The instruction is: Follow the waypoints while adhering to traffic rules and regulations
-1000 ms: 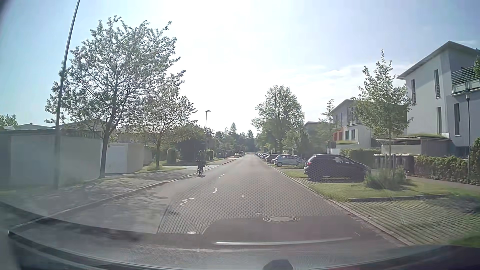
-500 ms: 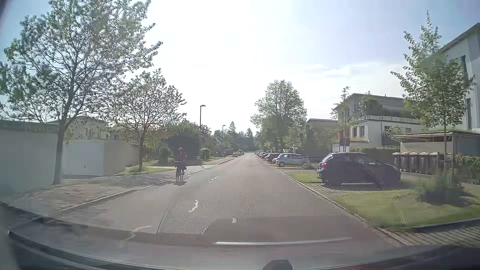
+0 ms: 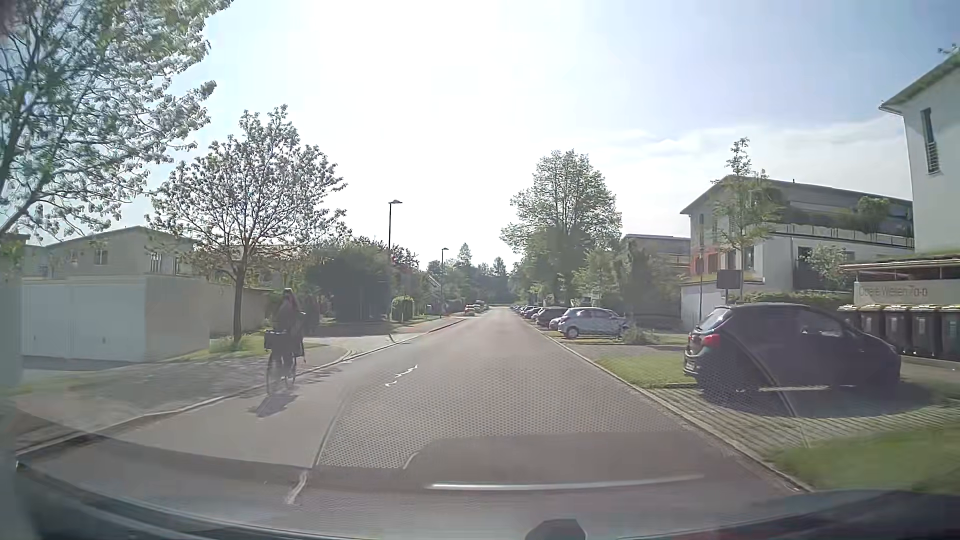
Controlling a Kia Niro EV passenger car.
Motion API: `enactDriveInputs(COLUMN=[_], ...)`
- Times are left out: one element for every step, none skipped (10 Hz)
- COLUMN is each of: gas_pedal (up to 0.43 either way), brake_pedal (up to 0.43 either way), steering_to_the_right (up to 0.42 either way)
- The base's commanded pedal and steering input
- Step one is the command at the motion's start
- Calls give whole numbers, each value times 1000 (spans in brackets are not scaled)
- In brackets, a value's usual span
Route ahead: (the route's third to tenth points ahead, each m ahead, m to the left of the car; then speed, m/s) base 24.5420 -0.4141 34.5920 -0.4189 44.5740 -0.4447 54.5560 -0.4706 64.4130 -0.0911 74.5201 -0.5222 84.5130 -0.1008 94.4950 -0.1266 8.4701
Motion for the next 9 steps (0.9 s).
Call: enactDriveInputs(gas_pedal=[79,79,79,79,79,79,67,39,28], brake_pedal=[0,0,0,0,0,0,0,0,0], steering_to_the_right=[-1,-2,-2,-2,-1,-1,-1,-1,-1])
